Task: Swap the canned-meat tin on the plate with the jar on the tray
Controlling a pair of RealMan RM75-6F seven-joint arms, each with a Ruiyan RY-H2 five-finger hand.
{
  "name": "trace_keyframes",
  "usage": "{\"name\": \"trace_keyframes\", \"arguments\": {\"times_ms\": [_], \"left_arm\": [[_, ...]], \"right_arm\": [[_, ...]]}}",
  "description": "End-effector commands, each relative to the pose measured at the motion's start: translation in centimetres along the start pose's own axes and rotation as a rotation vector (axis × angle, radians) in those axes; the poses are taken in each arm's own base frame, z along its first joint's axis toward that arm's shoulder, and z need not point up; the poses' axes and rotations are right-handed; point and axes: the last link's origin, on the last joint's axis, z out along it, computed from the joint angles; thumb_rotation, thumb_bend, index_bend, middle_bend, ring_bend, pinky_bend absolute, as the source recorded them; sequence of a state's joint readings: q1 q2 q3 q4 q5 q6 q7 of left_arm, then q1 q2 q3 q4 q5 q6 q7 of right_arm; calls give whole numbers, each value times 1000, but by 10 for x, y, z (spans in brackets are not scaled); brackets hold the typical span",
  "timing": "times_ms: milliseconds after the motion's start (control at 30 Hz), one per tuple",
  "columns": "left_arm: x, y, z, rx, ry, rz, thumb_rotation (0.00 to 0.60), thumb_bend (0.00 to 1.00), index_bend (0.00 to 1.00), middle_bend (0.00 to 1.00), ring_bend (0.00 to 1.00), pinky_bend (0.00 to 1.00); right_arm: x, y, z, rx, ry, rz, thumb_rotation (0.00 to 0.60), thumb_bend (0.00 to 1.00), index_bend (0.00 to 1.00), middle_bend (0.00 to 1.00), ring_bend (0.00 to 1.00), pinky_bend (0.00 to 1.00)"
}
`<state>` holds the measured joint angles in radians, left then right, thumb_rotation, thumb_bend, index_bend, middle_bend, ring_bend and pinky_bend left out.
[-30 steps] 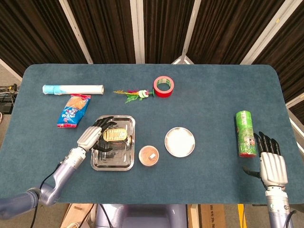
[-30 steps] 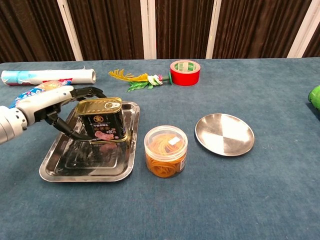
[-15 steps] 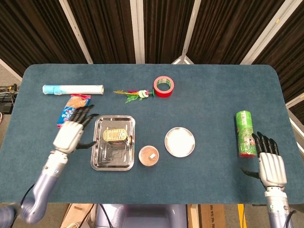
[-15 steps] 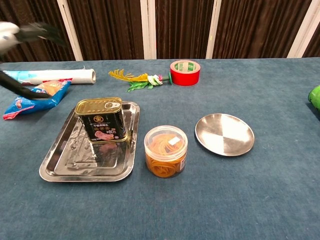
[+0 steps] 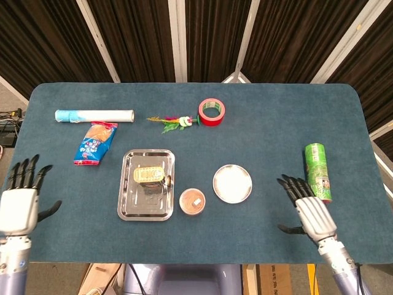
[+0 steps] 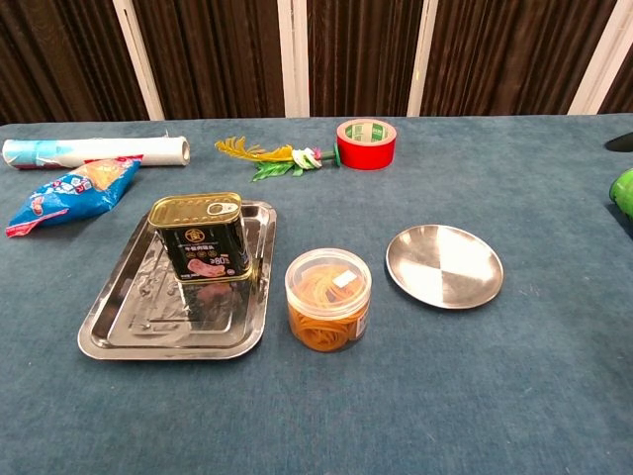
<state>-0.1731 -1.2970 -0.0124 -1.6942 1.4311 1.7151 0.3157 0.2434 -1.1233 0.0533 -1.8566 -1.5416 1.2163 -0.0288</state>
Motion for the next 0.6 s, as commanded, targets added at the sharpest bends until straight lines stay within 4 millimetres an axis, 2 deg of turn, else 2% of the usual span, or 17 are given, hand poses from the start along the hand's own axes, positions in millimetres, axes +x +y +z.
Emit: {"name": "trace_keyframes", "arguments": {"times_ms": [33,100,333,600], "left_arm": [[0,-10,-6,27,-3,6,600,138,200,0,0,0],[0,-10,-6,23,6,22,600,139,196,0,0,0],[2,-15,-6,58,13,22,600,138,162,0,0,0],[2,-20,-4,73,-18,8,600,138,133,0,0,0]], "right_arm": [[4,-55,22,142,-97,-81,600,0,0,0,0,0],[-2,-77,30,195,-161,-52,600,0,0,0,0,0],[-20,-126,59,297,-242,-36,600,0,0,0,0,0],[-39,-146,87,270,-304,-22,600,0,0,0,0,0]]}}
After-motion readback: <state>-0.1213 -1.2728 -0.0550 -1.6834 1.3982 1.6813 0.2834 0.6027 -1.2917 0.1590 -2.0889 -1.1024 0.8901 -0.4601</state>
